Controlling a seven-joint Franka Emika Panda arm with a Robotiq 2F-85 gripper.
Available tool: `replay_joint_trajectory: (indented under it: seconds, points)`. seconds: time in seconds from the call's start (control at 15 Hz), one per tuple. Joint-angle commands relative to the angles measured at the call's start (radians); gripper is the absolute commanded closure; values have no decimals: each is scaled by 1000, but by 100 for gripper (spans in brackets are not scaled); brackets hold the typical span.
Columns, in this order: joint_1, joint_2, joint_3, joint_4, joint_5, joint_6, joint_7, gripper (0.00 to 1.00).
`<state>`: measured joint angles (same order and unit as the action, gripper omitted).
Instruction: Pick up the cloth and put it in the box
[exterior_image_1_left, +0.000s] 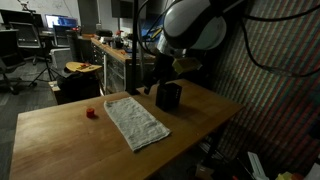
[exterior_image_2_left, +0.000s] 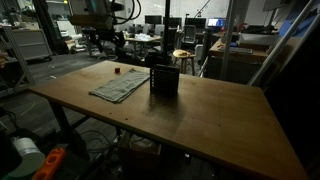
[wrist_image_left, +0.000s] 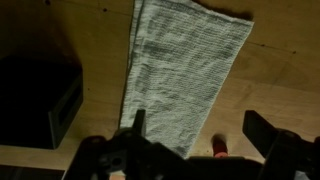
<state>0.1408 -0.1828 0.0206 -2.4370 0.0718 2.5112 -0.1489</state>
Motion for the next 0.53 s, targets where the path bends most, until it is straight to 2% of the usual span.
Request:
replay_joint_trajectory:
  seconds: [0.0,0.47]
  points:
    - [10,136,39,118,15,42,-10,0]
    - [19,369,121,339,-14,57,-4,0]
